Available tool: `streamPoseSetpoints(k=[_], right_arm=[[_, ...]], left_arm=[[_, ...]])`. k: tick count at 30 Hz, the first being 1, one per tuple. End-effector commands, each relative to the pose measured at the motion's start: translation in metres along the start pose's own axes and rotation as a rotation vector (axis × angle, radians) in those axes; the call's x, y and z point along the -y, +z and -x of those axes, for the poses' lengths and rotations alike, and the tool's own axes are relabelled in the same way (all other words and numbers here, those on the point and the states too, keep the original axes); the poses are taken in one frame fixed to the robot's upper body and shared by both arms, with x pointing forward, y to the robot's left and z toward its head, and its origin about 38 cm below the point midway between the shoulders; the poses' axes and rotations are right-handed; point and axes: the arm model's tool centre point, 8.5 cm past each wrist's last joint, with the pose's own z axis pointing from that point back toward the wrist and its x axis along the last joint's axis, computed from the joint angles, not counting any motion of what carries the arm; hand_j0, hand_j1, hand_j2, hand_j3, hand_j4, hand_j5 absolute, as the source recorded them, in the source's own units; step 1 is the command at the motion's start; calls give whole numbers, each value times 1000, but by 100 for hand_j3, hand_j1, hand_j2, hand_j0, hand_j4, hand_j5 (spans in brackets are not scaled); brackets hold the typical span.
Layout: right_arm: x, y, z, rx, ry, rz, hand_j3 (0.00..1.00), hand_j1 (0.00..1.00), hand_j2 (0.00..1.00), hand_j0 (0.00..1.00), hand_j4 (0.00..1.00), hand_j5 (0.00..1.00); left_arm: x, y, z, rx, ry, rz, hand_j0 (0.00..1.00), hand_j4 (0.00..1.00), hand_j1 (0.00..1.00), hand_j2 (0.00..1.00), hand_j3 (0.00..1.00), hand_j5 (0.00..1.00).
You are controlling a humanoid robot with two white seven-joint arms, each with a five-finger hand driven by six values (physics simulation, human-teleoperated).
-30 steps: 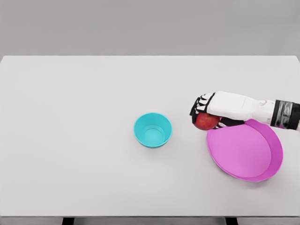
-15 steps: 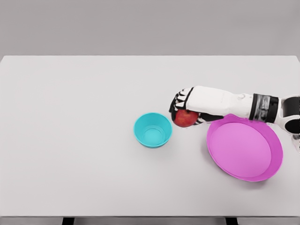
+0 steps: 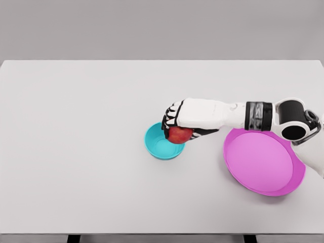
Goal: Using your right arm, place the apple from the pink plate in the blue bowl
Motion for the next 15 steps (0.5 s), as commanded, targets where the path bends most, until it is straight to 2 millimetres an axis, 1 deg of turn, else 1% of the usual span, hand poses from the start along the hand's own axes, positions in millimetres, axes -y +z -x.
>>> streamPoseSetpoints(k=[1,5,6,9,12,15], right_arm=[[-5,-11,-5,23,-9,-6,43,43,43,43,43,43],[-4,-16,-6,28,11,-24,43,43,43,43,43,43],[-1,-20,-6,35,16,-19,43,43,43,43,43,43],[-1,-19,-1,23,7,-22,43,43,43,43,43,43],[1,-27,-2,37,14,-30,43,43,43,43,43,43],[-3,-35,0,39,9,-45,43,43,43,43,43,43]], left_arm=[[0,0,0,-1,0,0,100,100,100,100,100,100],[0,0,0,-1,0,0,100,100,100,100,100,100],[0,0,0,-1,0,0,100,100,100,100,100,100],[0,0,0,-1,0,0,100,100,100,100,100,100],[0,0,0,-1,0,0,100,100,100,100,100,100],[0,0,0,1,0,0,100,100,100,100,100,100]])
